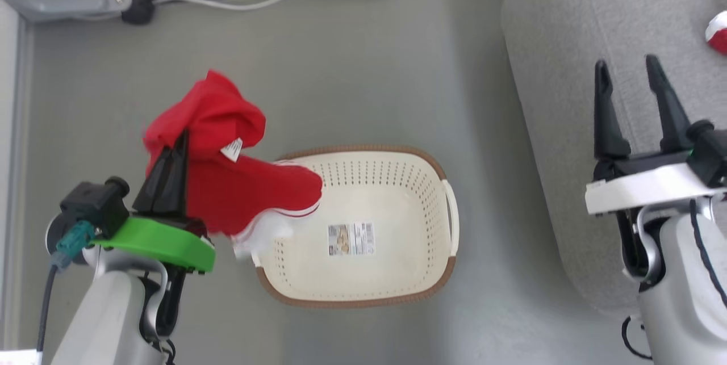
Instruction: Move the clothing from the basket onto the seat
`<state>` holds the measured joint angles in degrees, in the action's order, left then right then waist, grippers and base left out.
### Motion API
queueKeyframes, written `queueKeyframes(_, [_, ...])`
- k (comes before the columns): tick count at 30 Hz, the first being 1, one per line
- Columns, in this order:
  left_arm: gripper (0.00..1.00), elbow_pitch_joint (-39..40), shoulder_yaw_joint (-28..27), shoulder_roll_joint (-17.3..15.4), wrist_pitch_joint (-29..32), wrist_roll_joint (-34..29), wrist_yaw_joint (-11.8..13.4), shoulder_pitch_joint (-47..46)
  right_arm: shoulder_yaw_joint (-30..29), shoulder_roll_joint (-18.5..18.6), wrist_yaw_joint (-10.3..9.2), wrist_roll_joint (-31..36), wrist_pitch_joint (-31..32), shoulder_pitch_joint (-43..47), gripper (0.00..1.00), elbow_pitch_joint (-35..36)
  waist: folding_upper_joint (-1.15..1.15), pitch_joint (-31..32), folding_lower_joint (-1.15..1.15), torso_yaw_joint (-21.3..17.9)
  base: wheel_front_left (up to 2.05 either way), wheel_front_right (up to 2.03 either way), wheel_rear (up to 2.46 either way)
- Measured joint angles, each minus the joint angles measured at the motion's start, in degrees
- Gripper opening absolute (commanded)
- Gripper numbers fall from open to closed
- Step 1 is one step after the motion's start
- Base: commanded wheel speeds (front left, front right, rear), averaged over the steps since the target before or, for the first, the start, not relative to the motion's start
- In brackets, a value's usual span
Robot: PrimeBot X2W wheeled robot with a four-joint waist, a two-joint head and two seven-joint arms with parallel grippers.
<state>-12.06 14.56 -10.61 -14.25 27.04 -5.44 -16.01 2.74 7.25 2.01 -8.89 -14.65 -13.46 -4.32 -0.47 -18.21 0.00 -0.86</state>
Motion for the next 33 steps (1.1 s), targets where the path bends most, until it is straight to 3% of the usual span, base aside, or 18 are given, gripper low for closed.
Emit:
queueKeyframes(20, [0.00,1.72,0.52,-0.01,0.01,0.13,1.29,13.23,1.42,-0.46,1.99,0.00,0.01,12.31,1.00,-4.57,0.00,16.54,0.00,-0.62,0.00,0.00,0.00])
queueKeyframes(33, [0.00,7.22,0.58,-1.05,1.18,0.35,2.56,15.98,3.25,-0.64,2.67,0.18,0.01,13.99,1.00,-3.26,0.00,19.94,0.00,-1.77,0.00,0.00,0.00])
